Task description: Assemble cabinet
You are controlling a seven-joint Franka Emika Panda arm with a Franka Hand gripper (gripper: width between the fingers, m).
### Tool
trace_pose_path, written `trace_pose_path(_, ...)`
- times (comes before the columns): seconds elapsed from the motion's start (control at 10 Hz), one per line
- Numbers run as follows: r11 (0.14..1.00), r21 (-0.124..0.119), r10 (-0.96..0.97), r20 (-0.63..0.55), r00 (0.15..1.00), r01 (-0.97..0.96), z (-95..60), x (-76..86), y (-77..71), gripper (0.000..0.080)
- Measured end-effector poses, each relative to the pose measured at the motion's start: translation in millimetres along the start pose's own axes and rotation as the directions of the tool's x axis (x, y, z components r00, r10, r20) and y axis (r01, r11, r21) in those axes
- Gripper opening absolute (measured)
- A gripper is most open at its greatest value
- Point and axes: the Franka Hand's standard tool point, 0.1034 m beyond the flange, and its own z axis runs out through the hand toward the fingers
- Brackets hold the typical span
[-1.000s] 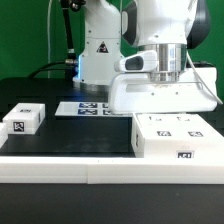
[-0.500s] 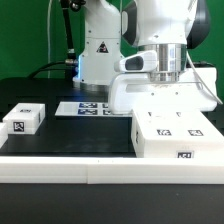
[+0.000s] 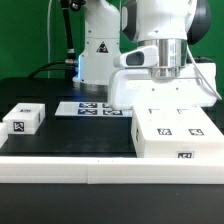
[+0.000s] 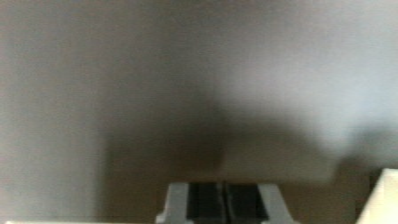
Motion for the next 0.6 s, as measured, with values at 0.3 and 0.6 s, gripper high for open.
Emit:
trace_pose_path(0.3,1.0,0.004,-0.008,0.01,1.0,0.008,-24.8,7.3,0.6,0.0005)
trace_pose_path(0.6,1.0,0.006,-0.009,0.023,1.0,0.009,-36.6,9.9,-0.3,0.0005)
